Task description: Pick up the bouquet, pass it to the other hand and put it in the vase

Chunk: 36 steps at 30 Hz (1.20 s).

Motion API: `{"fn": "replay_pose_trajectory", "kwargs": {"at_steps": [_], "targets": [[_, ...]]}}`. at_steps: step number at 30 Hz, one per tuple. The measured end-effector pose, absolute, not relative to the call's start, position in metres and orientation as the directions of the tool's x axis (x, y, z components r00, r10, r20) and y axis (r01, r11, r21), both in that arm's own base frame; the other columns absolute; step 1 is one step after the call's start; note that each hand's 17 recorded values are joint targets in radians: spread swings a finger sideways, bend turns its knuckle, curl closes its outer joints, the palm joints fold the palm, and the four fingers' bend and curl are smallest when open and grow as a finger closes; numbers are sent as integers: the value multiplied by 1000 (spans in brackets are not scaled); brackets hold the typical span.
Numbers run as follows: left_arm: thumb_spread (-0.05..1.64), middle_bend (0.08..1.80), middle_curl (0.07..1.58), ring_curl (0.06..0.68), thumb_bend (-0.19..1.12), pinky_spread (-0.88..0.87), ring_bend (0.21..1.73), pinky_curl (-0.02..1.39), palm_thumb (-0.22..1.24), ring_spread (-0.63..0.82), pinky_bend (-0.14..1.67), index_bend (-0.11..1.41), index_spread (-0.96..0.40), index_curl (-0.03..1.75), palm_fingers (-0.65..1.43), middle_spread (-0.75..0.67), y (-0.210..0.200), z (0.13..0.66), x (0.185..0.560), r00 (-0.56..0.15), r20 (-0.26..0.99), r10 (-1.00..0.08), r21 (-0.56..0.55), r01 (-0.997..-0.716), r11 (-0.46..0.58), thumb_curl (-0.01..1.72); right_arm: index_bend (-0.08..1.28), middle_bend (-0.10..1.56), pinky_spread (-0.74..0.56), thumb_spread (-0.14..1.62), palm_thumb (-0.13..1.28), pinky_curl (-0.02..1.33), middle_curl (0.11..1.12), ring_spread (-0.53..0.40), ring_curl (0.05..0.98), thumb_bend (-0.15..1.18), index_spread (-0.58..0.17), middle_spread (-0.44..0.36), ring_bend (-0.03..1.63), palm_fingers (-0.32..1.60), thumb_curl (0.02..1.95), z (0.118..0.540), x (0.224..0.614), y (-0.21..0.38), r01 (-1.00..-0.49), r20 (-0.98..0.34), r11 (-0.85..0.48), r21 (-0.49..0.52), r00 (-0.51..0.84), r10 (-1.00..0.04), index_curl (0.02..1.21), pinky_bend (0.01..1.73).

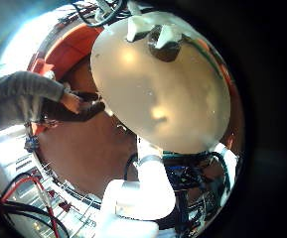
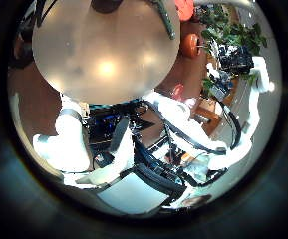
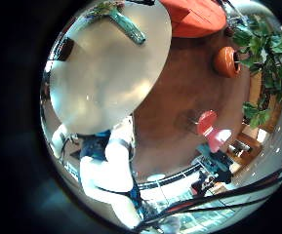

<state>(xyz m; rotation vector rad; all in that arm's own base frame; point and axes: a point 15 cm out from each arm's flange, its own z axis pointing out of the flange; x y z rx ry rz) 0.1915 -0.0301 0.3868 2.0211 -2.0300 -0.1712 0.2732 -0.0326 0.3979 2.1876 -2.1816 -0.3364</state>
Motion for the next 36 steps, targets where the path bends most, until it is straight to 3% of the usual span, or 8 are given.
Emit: {"fn": "replay_pose_trajectory", "kwargs": {"at_steps": [11, 23, 33, 36], "targets": [[1073, 199, 360, 191, -23, 477, 522, 297, 544, 510, 191, 172, 78, 348, 157, 330, -34, 390, 189, -6, 113, -994, 274, -961, 37, 361, 167, 220, 363, 1220, 460, 275, 357, 116, 243, -20, -308, 21, 461, 276, 347, 394, 277, -33, -983, -141, -25, 182, -1, -990, 302, 402], [1073, 198, 360, 188, -23, 477, 520, 300, 544, 512, 190, 175, 70, 349, 157, 334, -55, 392, 189, -124, 129, -984, 270, -950, 155, 361, 159, 245, 350, 1221, 421, 266, 364, 81, 246, -19, -300, -37, 504, 311, 331, 372, 273, -68, -973, -171, 60, 221, -99, -980, 291, 401], [1074, 191, 359, 192, -28, 484, 520, 303, 530, 516, 198, 154, 73, 343, 122, 350, -53, 391, 184, -144, 114, -983, 269, -948, 170, 358, 159, 263, 346, 1220, 423, 261, 370, 84, 247, -17, -293, 16, 527, 305, 328, 364, 278, -68, -971, -174, 67, 228, -108, -979, 283, 414], [1054, 180, 354, 205, -58, 503, 546, 322, 444, 525, 244, 108, 73, 315, 38, 389, -51, 394, 186, -159, 99, -982, 256, -950, 180, 343, 161, 250, 346, 1220, 425, 263, 366, 85, 247, -18, -290, 20, 527, 290, 327, 365, 276, -66, -971, -174, 64, 230, -106, -979, 285, 425]]}}
